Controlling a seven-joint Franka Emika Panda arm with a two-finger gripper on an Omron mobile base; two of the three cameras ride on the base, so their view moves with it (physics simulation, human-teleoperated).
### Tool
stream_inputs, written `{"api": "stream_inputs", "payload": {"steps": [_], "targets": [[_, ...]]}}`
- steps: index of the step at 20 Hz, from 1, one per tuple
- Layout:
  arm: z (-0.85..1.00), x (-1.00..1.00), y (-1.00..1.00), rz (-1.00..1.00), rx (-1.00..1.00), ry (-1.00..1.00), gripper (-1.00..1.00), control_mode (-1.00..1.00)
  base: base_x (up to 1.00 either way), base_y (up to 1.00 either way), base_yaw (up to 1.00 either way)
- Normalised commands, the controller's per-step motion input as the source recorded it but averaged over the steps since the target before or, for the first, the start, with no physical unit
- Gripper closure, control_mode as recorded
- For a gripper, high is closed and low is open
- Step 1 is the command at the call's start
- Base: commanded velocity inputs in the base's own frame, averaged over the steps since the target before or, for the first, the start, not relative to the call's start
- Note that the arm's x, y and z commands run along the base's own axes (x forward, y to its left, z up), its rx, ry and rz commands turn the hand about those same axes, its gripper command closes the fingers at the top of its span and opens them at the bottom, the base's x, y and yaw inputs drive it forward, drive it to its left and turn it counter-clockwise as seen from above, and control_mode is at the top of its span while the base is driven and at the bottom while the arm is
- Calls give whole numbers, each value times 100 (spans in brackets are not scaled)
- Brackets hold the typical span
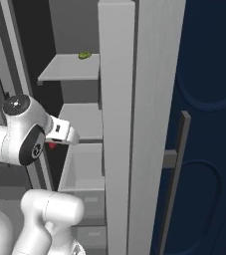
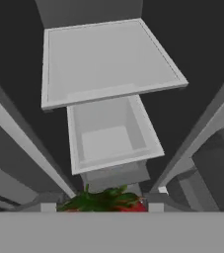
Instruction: Take the strawberry from the fridge and place it on top of the pancake, located on the dining counter.
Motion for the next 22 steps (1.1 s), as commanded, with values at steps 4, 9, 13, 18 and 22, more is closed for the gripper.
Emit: {"api": "stream_inputs", "payload": {"steps": [4, 9, 13, 18, 22], "targets": [[59, -100, 0, 0, -1, 10, 100, -100, 0, 0, 0], [-4, -92, 0, 2, 0, 4, 100, -100, 0, 0, 0], [-31, -34, 4, 3, 0, -3, 100, -100, 0, 0, 0], [-23, -3, 0, 0, 0, 0, 100, -100, 0, 0, 0], [0, 0, 0, 0, 0, 0, 100, -100, 0, 0, 0]]}}
